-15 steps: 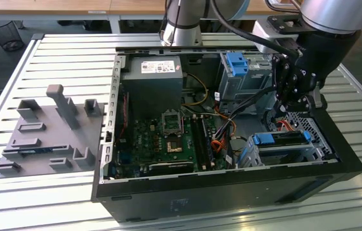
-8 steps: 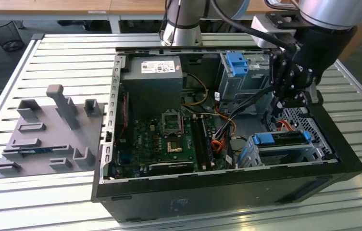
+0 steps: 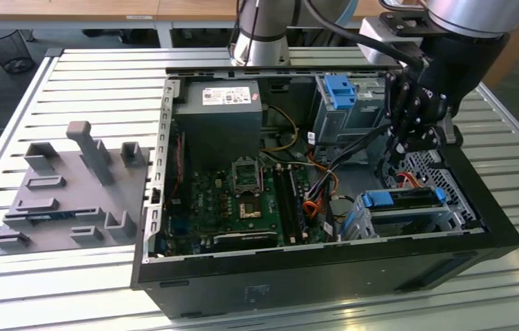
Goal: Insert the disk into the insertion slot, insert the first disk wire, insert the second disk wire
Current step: 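Insert the second disk wire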
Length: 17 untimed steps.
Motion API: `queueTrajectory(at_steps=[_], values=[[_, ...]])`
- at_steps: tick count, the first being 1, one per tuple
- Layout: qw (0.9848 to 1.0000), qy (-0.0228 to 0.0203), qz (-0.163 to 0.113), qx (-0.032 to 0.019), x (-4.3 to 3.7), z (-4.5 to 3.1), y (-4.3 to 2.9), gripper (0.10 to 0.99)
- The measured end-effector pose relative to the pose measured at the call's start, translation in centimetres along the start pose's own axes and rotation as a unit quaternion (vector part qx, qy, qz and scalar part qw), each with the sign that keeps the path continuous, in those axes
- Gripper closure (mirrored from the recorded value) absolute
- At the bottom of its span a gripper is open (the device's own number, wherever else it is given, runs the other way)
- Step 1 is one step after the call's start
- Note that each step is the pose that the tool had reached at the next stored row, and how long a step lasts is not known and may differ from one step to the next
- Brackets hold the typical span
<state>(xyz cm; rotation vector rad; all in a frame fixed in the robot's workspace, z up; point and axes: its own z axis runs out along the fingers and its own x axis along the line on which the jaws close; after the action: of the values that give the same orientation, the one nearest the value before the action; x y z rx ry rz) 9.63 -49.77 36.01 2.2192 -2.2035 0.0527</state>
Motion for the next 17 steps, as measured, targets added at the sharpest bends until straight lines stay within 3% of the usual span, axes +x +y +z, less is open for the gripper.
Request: queueTrajectory(at_steps=[1,2,4,7,8,12,17], values=[[1.0,0.002,0.0,0.0,-0.11,0.01,0.0,0.973],[1.0,0.0043,0.0,0.0,-0.21,0.03,0.0,0.914],[1.0,0.0072,0.0,-0.0001,-0.42,0.08,0.0,0.914],[1.0,0.0078,0.0,0.0,-0.65,0.19,-0.01,0.898],[1.0,0.0077,0.0,0.0,-0.69,0.25,-0.01,0.839],[1.0,0.0081,0.0,-0.0001,-0.72,0.53,-0.05,0.839],[0.9999,0.0126,0.0,-0.0001,-0.75,0.94,-0.1,0.839]])
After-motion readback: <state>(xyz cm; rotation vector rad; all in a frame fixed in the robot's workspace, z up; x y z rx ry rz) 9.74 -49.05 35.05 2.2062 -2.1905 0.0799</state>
